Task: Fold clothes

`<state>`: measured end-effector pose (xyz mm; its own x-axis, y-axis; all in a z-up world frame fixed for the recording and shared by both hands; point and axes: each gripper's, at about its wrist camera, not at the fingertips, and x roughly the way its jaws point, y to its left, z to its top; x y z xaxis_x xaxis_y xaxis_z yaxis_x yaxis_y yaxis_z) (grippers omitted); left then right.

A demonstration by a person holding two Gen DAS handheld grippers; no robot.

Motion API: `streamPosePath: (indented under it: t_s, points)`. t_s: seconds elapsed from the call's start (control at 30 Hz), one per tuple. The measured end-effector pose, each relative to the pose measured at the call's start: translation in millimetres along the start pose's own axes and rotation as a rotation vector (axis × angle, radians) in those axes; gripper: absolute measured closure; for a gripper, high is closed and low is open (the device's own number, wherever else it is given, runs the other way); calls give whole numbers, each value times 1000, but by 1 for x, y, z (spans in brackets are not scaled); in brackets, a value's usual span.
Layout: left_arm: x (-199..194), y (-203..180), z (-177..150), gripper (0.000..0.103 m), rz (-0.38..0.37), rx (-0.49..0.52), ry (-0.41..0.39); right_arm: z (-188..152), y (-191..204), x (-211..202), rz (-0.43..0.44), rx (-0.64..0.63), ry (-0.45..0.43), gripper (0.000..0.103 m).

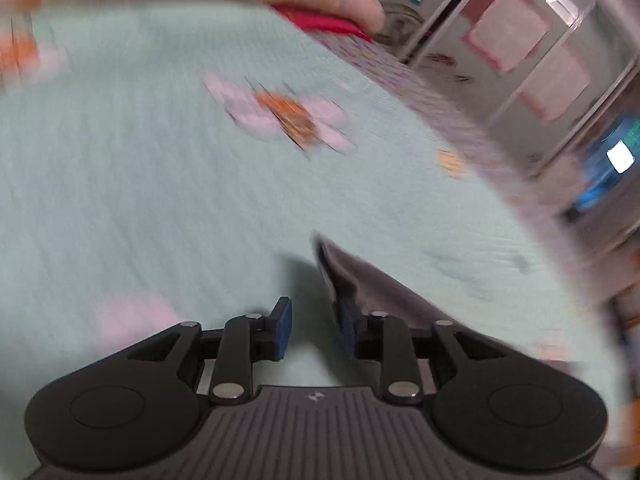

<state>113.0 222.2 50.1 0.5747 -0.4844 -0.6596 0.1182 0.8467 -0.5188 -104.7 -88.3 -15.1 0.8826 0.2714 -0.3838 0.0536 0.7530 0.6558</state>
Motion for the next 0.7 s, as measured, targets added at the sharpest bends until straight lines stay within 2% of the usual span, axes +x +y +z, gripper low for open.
streamPosePath:
  t_s: [0.07, 0.13, 0.2, 0.23, 0.37, 0.4, 0.5, 0.7]
  points:
    - [5, -27, -18, 66, -34, 85, 40, 0, 0, 1, 0, 0, 0, 59]
    - [10, -56, -34, 65, -24, 191, 50, 0, 0, 1, 1, 1, 0, 59]
    - [4, -68, -42, 65, 46, 216, -30, 0, -1, 1, 1, 2, 1, 59]
    - [0, -70, -43, 65, 60, 208, -61, 0, -1, 1, 2, 2, 1, 59]
    - [-10, -67, -39, 65, -7, 127, -69, -1, -2, 0, 8, 5, 0, 59]
    - [-9, -69, -41, 65, 6, 132, -58, -1, -2, 0, 10, 7, -1, 59]
    - [-1, -69, -51, 65, 121, 119, -48, -1, -3, 0, 17, 12, -2, 59]
    - [17, -46, -56, 62, 118, -63, -53, -1, -3, 1, 23, 18, -3, 59]
